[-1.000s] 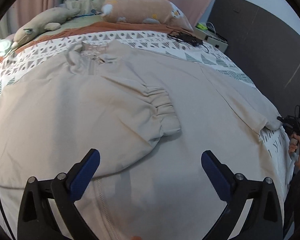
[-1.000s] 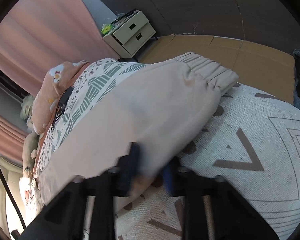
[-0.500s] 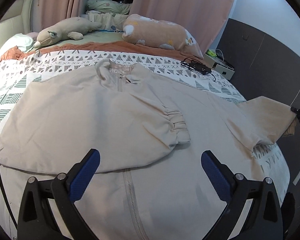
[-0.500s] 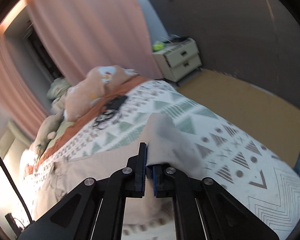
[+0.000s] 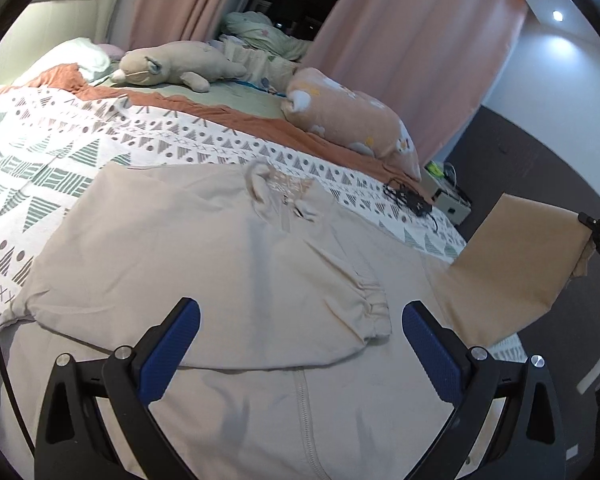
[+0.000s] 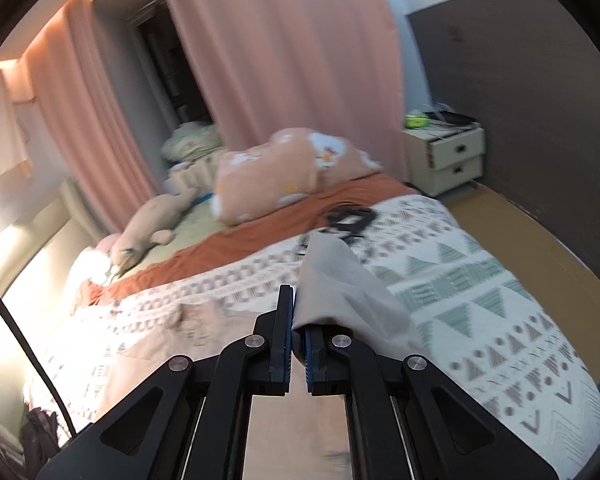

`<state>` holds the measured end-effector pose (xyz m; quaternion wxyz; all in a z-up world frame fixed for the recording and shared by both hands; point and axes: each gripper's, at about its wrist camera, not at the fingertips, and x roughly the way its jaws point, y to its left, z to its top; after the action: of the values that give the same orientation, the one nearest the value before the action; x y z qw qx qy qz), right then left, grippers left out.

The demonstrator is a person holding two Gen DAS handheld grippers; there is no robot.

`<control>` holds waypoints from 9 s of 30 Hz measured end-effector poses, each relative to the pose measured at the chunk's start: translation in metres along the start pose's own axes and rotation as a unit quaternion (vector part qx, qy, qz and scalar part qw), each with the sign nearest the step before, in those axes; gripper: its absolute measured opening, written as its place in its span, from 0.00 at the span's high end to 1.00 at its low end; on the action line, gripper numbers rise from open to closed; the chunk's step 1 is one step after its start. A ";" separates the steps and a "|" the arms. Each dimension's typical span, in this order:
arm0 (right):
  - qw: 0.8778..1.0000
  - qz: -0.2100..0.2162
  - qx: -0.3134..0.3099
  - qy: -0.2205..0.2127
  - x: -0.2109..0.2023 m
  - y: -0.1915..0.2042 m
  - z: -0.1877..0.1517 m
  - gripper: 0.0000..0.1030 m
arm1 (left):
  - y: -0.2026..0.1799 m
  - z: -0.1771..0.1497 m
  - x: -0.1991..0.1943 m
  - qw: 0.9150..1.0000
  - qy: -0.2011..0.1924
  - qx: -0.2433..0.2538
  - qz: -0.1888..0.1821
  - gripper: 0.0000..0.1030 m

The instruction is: Fold large clothes

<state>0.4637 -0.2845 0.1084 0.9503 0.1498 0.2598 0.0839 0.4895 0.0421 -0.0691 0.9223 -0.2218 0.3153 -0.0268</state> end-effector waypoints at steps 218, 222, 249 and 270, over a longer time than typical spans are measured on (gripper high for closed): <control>0.960 0.104 0.199 0.164 -0.085 -0.153 -0.295 0.30 | 0.201 -0.205 -0.224 0.989 0.086 -0.106 0.058 0.18; 0.955 0.106 0.213 0.178 -0.063 -0.159 -0.295 0.30 | 0.213 -0.203 -0.206 0.983 0.100 -0.146 0.042 0.22; 0.940 0.153 0.247 0.180 0.006 -0.164 -0.301 0.43 | 0.215 -0.205 -0.173 0.972 0.119 -0.203 -0.029 0.56; 0.960 0.155 0.215 0.088 -0.048 -0.120 -0.264 0.98 | 0.205 -0.172 -0.238 0.973 0.023 -0.225 -0.049 0.92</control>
<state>0.2958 -0.3456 -0.1247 0.8443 0.3812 0.3281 0.1850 0.1785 0.2040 -0.1410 0.8387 -0.4381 0.3234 -0.0053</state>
